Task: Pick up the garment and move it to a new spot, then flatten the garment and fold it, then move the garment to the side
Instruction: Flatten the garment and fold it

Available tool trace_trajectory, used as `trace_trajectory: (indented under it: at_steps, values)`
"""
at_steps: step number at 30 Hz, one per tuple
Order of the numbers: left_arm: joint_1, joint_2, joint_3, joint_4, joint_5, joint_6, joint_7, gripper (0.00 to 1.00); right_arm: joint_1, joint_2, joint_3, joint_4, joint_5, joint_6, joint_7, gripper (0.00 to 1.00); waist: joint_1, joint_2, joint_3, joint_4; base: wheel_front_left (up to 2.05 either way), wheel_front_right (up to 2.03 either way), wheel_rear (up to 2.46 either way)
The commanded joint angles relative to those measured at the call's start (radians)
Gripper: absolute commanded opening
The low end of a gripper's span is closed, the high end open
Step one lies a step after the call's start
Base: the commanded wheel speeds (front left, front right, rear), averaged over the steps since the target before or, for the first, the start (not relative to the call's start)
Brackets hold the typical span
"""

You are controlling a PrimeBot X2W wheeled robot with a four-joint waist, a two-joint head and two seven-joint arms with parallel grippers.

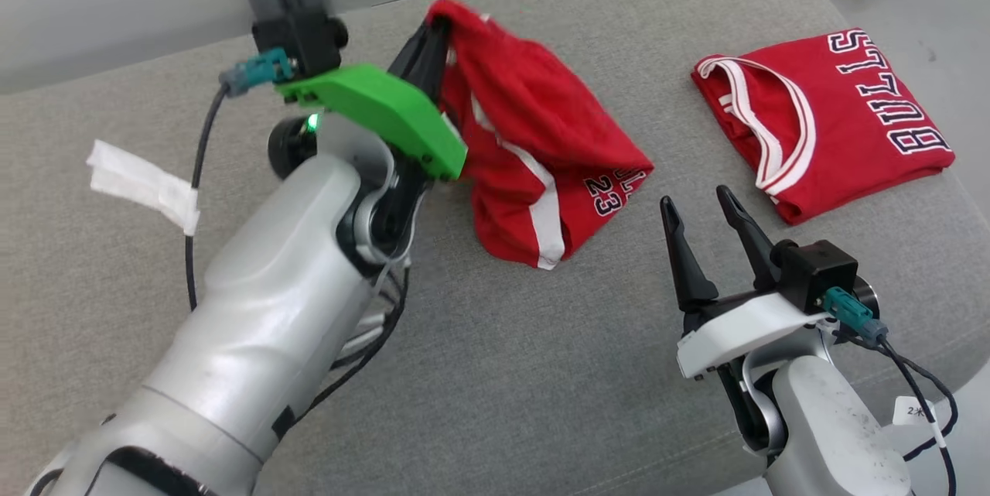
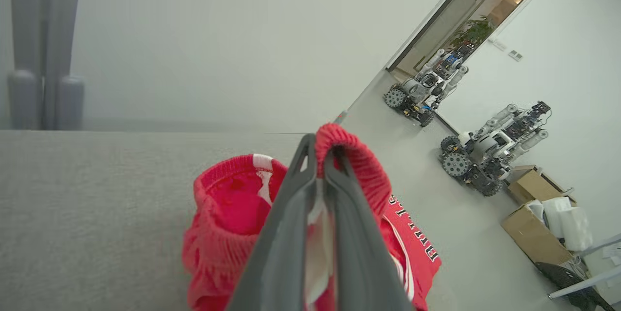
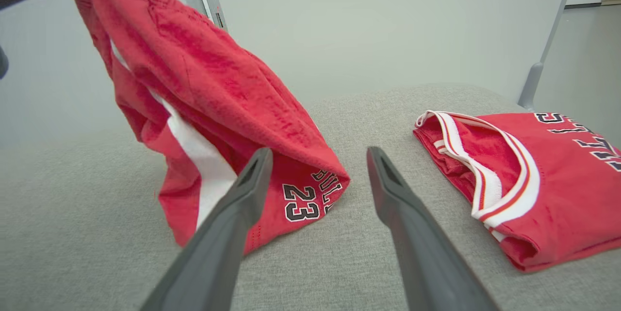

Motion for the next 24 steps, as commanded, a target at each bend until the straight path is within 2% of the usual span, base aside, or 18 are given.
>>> trace_trajectory:
  at_steps: [1,5,11,19,24]
  values:
    - [0.028,0.030,-0.021,0.028,0.029,0.013,0.009,0.00,0.015,-0.002,-0.002,0.001,0.004,-0.002,-0.002,1.00,0.0000,0.0000,-0.014,0.029,0.00,0.00,0.00]
    - [0.104,0.077,-0.082,0.094,0.056,0.017,0.048,0.00,0.014,-0.004,0.002,0.003,0.007,-0.002,0.000,1.00,0.0000,0.0000,-0.024,0.066,0.00,0.00,0.00]
    - [0.216,0.131,-0.093,0.093,0.026,0.000,0.076,0.00,0.023,-0.009,-0.004,0.001,0.004,-0.002,0.006,1.00,0.0000,0.0000,-0.038,0.131,0.00,0.00,0.00]
    - [0.394,0.187,-0.089,0.001,-0.047,0.000,0.126,0.00,0.039,-0.012,-0.011,-0.017,-0.006,-0.002,0.024,1.00,0.0000,0.0000,-0.060,0.196,0.00,0.00,0.00]
    - [0.490,0.217,-0.054,-0.066,-0.094,0.026,0.093,0.00,0.048,-0.015,-0.005,-0.028,-0.009,-0.002,0.035,1.00,0.0000,0.0000,-0.069,0.215,0.00,0.00,0.00]
